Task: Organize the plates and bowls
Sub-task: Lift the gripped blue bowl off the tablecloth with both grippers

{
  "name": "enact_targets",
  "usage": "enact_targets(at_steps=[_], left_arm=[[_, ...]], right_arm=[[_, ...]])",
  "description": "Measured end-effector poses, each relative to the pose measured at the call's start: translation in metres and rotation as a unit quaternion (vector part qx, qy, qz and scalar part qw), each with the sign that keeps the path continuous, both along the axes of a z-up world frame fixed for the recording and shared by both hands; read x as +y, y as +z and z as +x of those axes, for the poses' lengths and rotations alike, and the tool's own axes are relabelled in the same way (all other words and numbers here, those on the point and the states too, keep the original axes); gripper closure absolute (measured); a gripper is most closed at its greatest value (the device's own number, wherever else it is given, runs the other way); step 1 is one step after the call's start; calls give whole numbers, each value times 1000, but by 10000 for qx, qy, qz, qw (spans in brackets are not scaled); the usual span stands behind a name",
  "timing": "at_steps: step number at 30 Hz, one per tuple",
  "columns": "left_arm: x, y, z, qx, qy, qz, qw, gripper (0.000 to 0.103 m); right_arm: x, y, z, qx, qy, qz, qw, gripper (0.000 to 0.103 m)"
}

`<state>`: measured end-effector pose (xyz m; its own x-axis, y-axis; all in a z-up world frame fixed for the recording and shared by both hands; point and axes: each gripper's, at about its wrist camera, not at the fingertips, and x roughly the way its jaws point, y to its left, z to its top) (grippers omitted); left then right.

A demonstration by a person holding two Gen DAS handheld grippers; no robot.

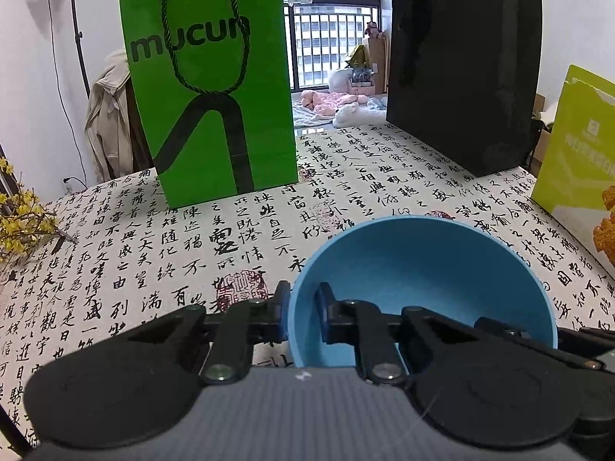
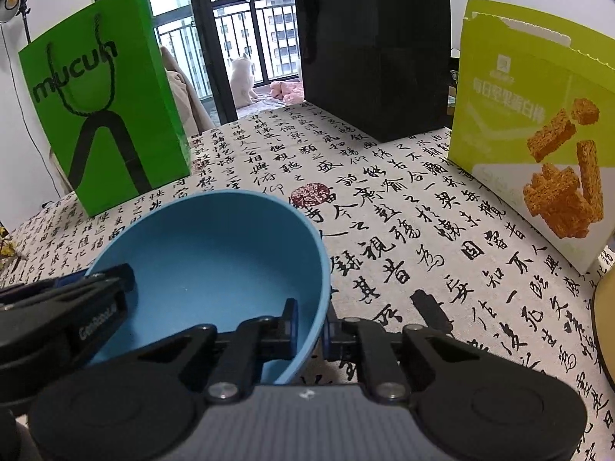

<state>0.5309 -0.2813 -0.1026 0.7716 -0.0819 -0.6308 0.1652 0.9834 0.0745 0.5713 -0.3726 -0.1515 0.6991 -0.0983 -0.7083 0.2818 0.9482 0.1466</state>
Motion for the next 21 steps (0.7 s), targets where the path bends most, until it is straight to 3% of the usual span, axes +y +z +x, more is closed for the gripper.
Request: enact_targets(at_steps=[21], left_arm=[[6, 6, -4, -120, -24, -54, 9999, 88]], right_arm=[[1, 6, -4, -163, 47, 168, 9997, 92]])
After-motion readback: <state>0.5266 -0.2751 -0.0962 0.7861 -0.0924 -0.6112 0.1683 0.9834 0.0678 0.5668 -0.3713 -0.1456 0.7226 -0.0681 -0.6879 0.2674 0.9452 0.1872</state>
